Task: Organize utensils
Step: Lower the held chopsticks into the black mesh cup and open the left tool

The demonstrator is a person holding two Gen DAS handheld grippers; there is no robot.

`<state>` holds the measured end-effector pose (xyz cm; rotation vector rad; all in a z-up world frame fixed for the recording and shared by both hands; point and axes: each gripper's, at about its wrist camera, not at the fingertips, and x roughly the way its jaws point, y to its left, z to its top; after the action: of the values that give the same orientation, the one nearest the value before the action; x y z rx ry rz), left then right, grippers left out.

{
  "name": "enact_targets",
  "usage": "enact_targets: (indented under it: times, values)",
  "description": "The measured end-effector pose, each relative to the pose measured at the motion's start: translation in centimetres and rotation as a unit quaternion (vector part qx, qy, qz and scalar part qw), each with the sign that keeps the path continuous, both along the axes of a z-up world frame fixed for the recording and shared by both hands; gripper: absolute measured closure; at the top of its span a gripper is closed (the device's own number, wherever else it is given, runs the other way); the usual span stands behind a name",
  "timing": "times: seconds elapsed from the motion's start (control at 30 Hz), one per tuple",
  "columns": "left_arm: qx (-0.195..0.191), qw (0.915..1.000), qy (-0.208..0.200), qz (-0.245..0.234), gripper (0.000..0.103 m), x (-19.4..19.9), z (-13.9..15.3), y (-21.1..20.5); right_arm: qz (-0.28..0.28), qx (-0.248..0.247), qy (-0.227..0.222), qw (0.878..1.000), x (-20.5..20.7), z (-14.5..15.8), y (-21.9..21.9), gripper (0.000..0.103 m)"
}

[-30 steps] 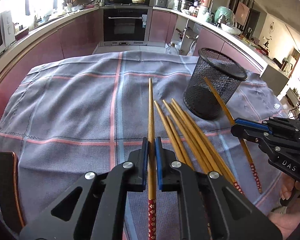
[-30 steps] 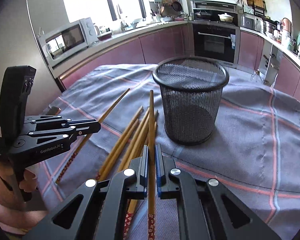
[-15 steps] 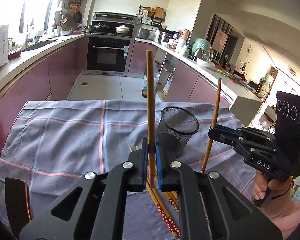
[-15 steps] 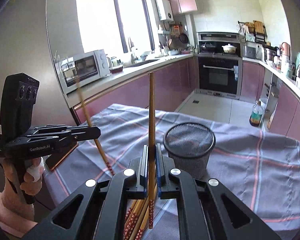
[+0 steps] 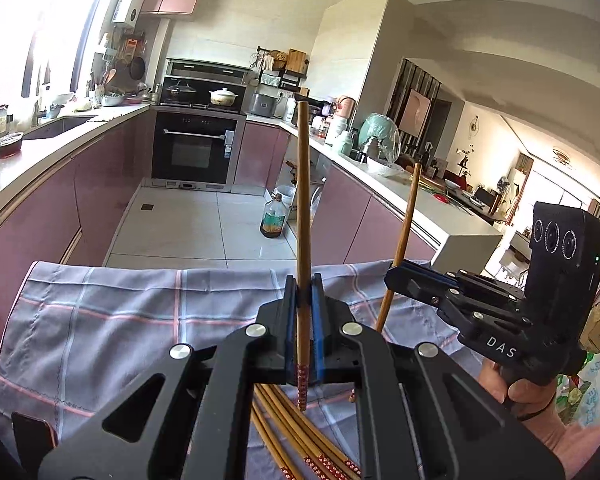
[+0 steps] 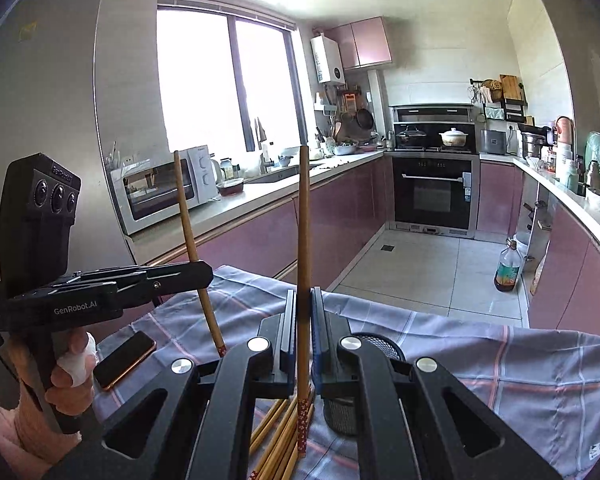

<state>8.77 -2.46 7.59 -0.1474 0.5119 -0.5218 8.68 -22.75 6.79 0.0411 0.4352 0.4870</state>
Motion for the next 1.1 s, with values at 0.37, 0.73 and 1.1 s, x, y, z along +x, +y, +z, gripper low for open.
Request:
enact_targets:
  times: [0.37,0.73,1.1]
  values:
    - [0.008,0.9998,-0.016,-0.008,0.095,3.5,2.7,-4.0,-0.04,0.01,-0.053,0.998,2.3,2.0,-1.4,0.098]
    - [0.031,0.9994,0.014,-0.005,0.095,7.7,-0.6,-7.6,-0.058,-0.011,-0.012,0.998,5.8,-1.7,-1.1,0.098]
    - [0.064,0.9962,0.058,-0.01,0.095,12.0,-7.3,-8.0,-0.064,-0.034,0.067,0.995,8.5,-5.6,-0.7,0.098]
